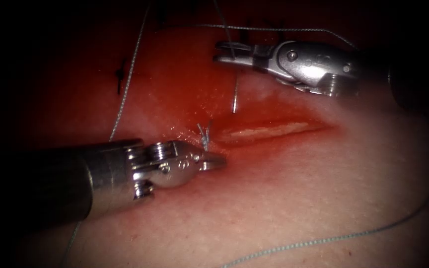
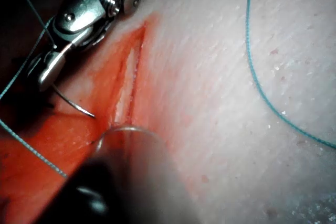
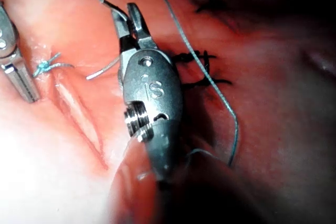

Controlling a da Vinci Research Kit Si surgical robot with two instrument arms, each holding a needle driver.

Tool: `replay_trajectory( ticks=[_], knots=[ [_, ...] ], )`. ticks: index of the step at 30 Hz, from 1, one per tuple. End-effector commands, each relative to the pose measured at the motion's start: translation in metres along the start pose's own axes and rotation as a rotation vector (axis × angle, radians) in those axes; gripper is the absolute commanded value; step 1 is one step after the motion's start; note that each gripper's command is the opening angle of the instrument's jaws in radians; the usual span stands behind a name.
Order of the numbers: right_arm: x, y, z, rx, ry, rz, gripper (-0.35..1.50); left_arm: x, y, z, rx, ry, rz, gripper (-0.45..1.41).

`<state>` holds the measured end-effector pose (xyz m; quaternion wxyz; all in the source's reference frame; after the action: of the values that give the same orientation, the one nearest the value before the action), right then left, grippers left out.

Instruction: Wound Closure

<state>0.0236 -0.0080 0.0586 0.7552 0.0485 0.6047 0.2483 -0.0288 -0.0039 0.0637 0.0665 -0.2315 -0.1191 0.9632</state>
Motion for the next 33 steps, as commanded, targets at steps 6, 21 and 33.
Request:
replay_trajectory(
  ticks=[6, 21, 33],
  knots=[
    [-0.0014, -0.0012, 0.0014, 0.040, -0.022, 0.259, -0.35, 0.0004, -0.0008, -0.0004, -0.011, 0.004, -0.001, -0.15],
    [-0.0016, -0.0045, 0.0012, 0.104, -0.082, 0.624, -0.35, -0.0004, -0.0022, -0.0025, -0.011, 0.042, -0.008, -0.21],
    [-0.0018, -0.0061, 0.0002, 0.103, -0.108, 0.786, -0.35, -0.0005, -0.0024, -0.0029, -0.011, 0.040, -0.003, -0.23]
  ],
)
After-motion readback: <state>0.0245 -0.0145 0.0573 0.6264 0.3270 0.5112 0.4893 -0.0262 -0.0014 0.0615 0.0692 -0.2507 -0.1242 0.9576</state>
